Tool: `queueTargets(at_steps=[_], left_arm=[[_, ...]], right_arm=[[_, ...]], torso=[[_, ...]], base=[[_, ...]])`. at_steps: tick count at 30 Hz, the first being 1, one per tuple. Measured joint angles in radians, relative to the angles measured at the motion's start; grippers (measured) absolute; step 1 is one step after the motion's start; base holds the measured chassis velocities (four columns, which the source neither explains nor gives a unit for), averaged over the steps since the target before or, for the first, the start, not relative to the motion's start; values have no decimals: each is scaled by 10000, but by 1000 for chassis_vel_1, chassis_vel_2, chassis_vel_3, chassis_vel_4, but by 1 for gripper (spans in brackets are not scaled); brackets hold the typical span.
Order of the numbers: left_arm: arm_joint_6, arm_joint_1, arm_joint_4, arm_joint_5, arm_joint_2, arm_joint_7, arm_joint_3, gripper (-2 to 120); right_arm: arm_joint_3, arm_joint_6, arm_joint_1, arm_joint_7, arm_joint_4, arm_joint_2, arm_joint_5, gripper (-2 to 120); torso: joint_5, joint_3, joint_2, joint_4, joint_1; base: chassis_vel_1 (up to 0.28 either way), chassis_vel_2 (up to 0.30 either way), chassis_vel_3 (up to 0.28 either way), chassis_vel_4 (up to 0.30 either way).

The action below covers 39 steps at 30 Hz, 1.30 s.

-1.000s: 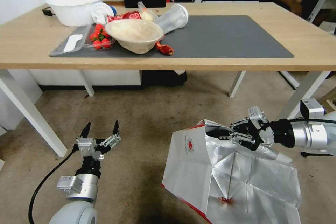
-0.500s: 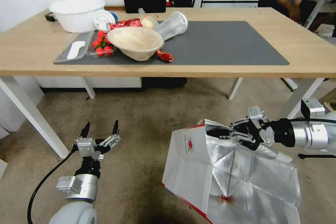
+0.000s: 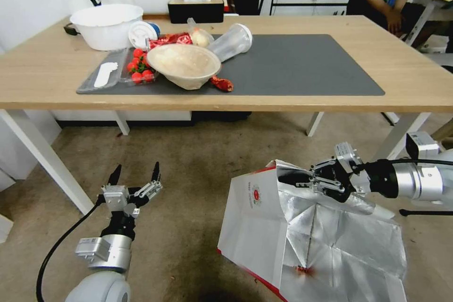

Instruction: Pick up the food delivery bag from the floor and place it on the table.

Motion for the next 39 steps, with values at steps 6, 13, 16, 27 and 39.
queueTargets(at_steps=[6,13,16,27,39], left_arm=[[7,-16,0,-6,2,0,-1,100],[14,-34,-1,-8,-15,0,-2,100],[16,-40,0,-8,-35,0,0,100],[19,5,-19,-8,-12,0,-23,100],[34,19,-64,-7,33,0,-36,100]], right_arm=[[-17,-2,0,-11,-11,-17,0,0],[-21,-2,4,-42,-26,-62,0,0],[-31,-2,5,-76,-41,-90,0,0],[-93,13,2,-131,-97,-8,-30,0],[-94,17,-23,-159,-105,35,-48,0]], torso=[[0,178,269,0,93],[0,314,473,-1,157],[0,412,641,0,225],[0,707,1083,0,375],[0,1003,1574,0,570]], base=[[0,0,0,0],[0,0,0,0],[0,0,0,0],[0,0,0,0],[0,0,0,0]])
